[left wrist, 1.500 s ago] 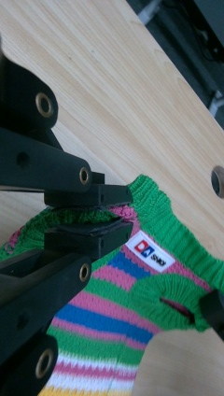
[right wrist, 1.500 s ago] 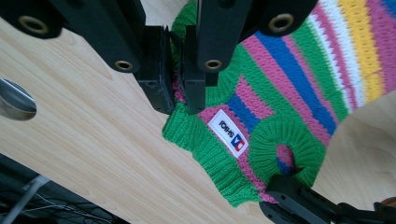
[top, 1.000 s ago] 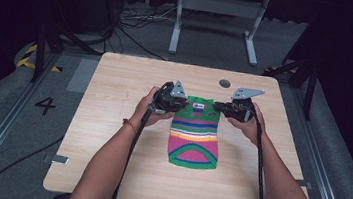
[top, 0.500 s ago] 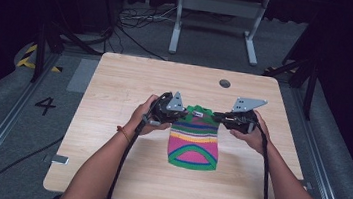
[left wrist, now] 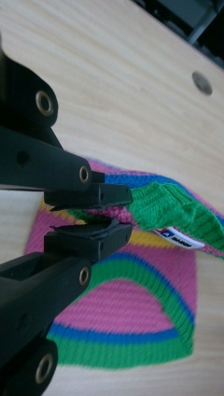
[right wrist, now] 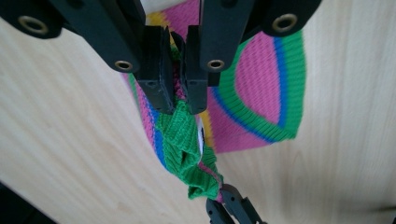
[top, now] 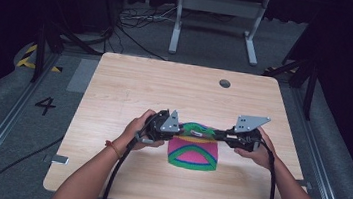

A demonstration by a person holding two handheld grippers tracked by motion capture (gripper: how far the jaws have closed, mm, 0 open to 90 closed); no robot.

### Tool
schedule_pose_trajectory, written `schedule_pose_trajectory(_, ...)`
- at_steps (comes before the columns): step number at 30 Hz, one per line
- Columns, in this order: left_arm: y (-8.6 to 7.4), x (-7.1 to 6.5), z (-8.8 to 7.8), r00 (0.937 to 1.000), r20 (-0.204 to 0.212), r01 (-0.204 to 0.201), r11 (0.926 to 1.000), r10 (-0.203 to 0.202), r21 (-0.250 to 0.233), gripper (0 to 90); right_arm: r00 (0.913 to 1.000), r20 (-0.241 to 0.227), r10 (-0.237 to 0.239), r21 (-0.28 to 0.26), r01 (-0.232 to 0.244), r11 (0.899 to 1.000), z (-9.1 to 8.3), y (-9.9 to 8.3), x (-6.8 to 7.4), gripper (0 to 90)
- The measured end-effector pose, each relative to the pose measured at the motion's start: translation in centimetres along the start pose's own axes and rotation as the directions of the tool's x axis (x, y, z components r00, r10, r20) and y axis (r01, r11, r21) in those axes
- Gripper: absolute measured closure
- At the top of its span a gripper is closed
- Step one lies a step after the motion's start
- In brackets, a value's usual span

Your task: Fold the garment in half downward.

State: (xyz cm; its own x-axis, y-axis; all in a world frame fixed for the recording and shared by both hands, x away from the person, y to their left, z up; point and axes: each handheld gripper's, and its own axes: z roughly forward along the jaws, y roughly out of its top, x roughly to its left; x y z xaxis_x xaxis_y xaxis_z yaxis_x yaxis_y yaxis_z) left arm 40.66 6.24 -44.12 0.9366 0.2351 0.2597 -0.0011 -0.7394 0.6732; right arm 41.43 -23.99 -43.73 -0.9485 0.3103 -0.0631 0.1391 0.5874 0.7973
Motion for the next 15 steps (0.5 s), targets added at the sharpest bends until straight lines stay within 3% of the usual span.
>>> schedule_pose_trajectory(3, -0.4, -1.0, 0.2, 0.9996, 0.014, -0.025, 0.9993, 0.025, 0.029, 80.0, 0.9996, -0.027, -0.013, 0.024, 0.013, 1.0, 0.2, -0.8, 1.1, 83.3)
schedule_pose_trajectory(15, -2.0, -4.1, 0.1, 0.9948, 0.1, -0.03, 0.9972, 0.023, 0.069, 77.1, 0.9958, -0.088, -0.026, 0.086, 0.033, 0.996, 0.6, -2.9, 4.5, 79.4)
